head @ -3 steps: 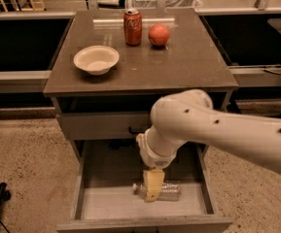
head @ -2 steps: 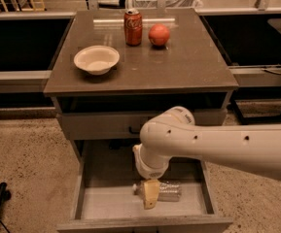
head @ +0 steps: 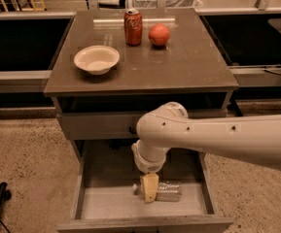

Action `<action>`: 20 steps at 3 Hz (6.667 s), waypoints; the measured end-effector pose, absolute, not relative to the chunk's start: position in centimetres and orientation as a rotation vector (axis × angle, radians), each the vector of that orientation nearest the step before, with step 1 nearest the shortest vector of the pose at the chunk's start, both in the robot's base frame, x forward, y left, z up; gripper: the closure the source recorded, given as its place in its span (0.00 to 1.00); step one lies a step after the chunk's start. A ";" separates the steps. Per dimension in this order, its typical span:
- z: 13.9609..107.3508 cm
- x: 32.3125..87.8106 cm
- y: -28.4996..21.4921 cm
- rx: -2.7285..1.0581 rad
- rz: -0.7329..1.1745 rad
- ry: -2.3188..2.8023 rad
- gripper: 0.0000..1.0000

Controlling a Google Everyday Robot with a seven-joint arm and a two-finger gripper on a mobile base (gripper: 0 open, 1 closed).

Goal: Pick water bottle from middle drawer and place on counter

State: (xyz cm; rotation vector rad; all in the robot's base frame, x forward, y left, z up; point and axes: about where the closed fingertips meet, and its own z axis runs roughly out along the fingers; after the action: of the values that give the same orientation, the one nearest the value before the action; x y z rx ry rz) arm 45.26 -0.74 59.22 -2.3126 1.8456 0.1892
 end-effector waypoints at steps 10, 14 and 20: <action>37.0 49.2 -3.3 -2.212 0.119 2.031 0.89; 47.4 49.6 0.1 -1.906 0.326 1.828 1.00; 89.2 47.6 -12.3 -1.648 0.033 1.318 1.00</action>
Offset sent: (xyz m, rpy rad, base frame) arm 0.0605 -0.0192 -0.1598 0.0717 -0.1790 -0.1930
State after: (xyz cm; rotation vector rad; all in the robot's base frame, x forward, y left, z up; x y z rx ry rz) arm 47.58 -12.33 89.16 -1.6477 1.3181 0.0330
